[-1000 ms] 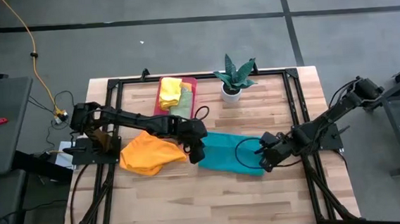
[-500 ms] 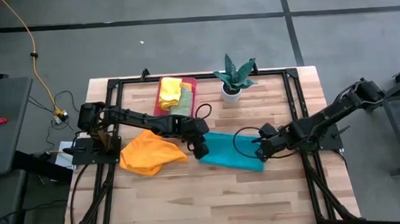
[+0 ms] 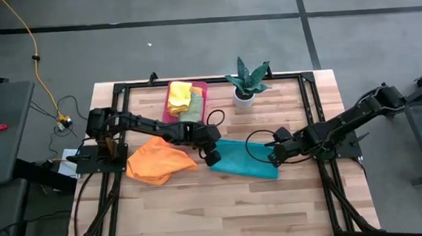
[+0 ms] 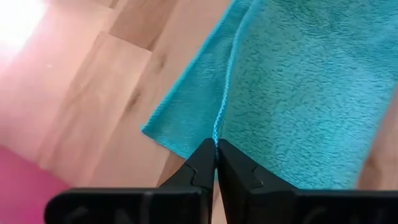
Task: Fold microfiber towels
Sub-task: Fold the blue microfiber cloth
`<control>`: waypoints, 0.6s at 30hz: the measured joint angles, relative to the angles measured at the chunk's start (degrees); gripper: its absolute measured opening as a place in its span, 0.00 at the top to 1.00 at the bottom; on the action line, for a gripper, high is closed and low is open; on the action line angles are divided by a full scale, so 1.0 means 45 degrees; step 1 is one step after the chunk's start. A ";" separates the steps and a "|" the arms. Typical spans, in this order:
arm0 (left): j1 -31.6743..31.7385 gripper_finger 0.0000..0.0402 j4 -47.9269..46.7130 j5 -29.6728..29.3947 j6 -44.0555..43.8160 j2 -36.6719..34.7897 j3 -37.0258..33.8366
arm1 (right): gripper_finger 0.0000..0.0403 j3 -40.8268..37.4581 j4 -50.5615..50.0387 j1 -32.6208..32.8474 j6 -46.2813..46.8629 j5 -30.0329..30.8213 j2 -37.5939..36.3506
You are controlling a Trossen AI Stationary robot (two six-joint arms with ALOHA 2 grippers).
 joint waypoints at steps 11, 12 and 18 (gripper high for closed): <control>0.0119 0.91 0.0128 -0.0595 0.0330 0.0000 0.0000 | 0.93 0.0000 -0.0044 0.0005 0.0299 0.0154 0.0000; 0.0174 0.89 0.0199 -0.0597 0.0414 0.0000 0.0000 | 0.90 0.0000 -0.0044 0.0002 0.0317 0.0220 0.0000; 0.0779 0.78 0.0157 -0.0339 0.0433 -0.0083 0.0033 | 0.65 0.0005 -0.0441 -0.0129 0.0348 0.0812 0.0000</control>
